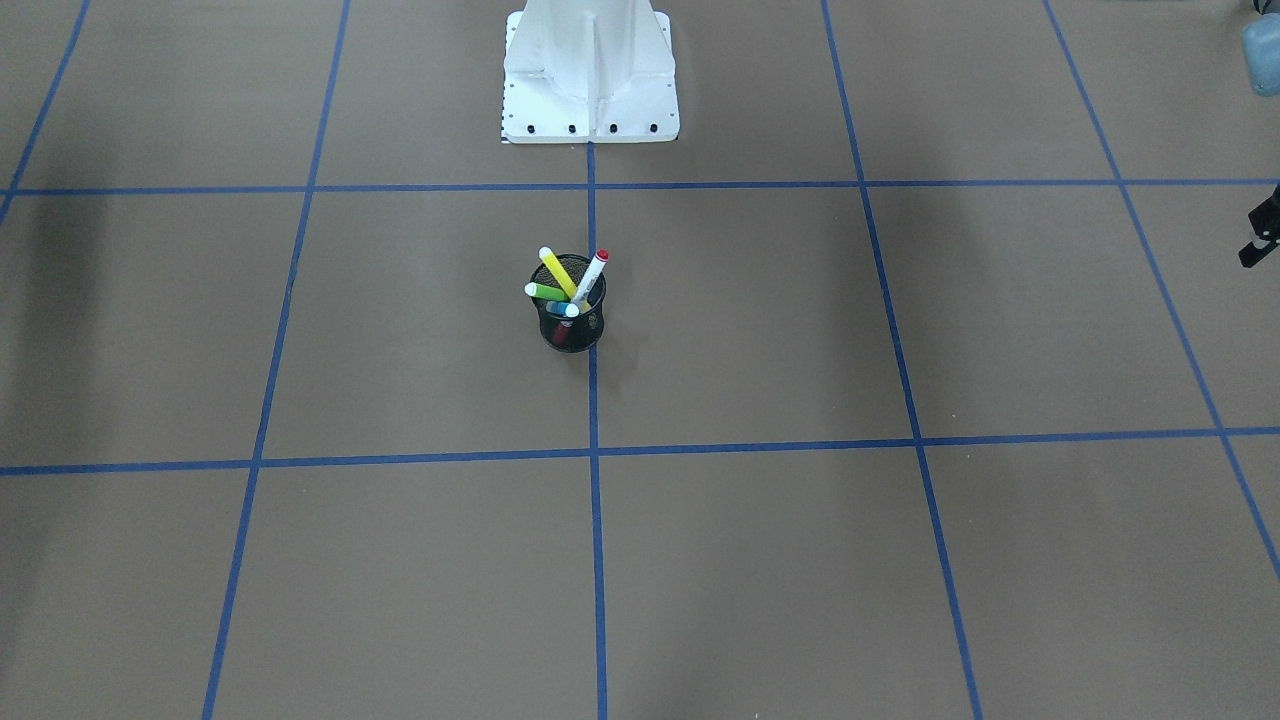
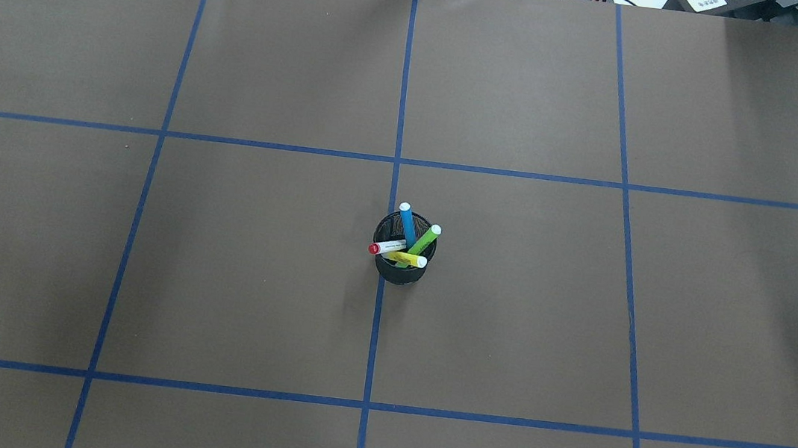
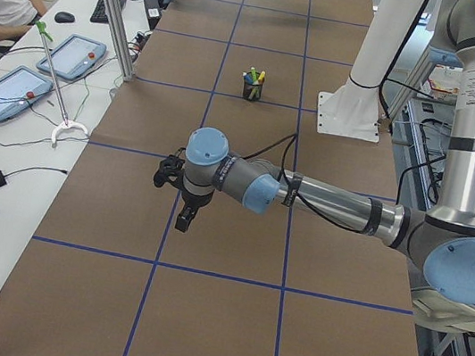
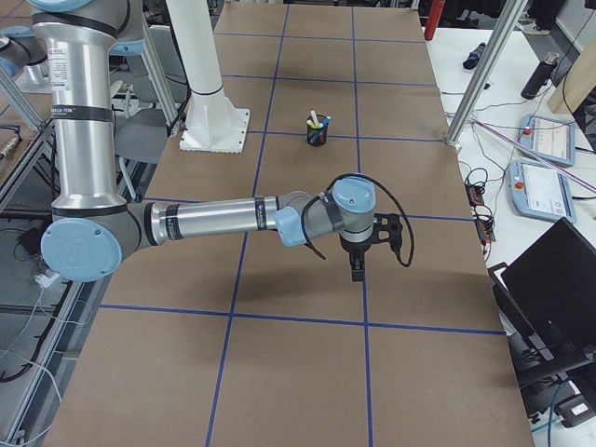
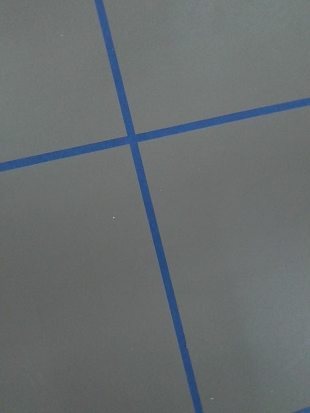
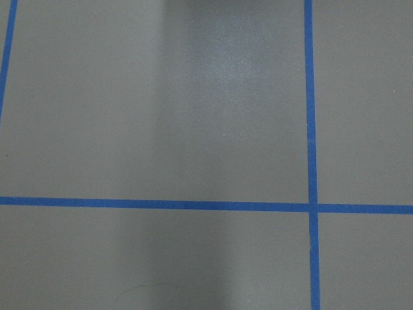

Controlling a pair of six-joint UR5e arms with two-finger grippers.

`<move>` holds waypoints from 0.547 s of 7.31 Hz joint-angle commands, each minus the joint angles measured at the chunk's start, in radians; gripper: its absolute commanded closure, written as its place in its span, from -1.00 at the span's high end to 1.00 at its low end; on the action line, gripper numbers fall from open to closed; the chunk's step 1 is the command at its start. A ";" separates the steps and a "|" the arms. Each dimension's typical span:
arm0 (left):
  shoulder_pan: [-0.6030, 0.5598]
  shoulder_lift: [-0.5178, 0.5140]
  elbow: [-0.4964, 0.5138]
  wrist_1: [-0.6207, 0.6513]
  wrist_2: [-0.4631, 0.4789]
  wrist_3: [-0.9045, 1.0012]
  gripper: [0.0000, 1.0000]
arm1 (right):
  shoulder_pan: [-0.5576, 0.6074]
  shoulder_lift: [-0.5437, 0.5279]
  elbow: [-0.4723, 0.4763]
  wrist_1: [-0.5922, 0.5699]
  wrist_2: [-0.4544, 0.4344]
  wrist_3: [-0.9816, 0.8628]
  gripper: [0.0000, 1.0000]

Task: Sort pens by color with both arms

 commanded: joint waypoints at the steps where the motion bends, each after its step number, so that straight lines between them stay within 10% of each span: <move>1: -0.001 0.007 0.003 -0.017 -0.004 0.009 1.00 | 0.000 0.000 0.001 -0.001 0.001 0.000 0.98; 4: 0.000 0.007 0.006 -0.017 0.006 0.000 1.00 | -0.002 0.000 -0.004 -0.001 0.001 0.000 0.98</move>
